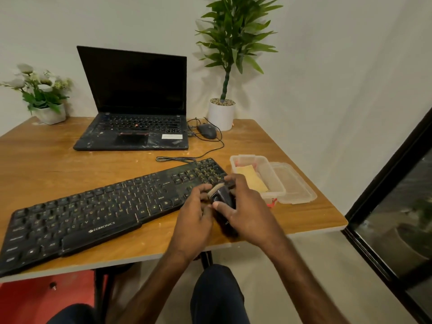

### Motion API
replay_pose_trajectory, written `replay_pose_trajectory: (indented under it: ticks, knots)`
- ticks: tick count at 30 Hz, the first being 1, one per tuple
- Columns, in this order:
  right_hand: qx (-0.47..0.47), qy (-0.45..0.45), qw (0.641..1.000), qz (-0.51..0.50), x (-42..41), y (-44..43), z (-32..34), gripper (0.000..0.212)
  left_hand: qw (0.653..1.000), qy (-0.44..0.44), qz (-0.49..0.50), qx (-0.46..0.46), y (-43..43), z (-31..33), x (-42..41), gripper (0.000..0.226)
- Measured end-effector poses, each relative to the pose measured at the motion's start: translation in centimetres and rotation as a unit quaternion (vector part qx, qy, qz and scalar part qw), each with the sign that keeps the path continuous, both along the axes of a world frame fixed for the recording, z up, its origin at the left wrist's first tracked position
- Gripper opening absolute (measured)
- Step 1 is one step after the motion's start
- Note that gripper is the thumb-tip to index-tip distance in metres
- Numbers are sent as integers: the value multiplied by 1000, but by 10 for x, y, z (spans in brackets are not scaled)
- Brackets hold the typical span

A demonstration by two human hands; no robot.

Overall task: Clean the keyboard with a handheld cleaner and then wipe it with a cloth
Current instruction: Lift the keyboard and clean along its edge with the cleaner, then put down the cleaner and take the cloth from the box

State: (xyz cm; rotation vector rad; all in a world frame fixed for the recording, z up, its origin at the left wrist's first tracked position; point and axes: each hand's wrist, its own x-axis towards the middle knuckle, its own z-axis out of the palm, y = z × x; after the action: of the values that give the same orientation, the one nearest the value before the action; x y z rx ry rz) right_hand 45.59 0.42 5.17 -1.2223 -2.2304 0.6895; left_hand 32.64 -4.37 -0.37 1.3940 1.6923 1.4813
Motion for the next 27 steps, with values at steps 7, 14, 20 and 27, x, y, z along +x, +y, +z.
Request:
replay_pose_trajectory:
  ticks: [7,14,20,27]
  knots:
    - [126,-43,989,-60,-3,0,-24,32,999,36,14,-7,-3,-2,-2,39]
    - [297,-35,947,-117,4,-10,-2,21,998,56,-5,-7,-6,2,0,43]
    - [122,-131,975,-130,16,82,23,31,999,22,-32,-13,-9,4,-2,44]
    - [3,-299,953,-43,11,113,21,61,999,1,-33,-7,-12,6,-6,45]
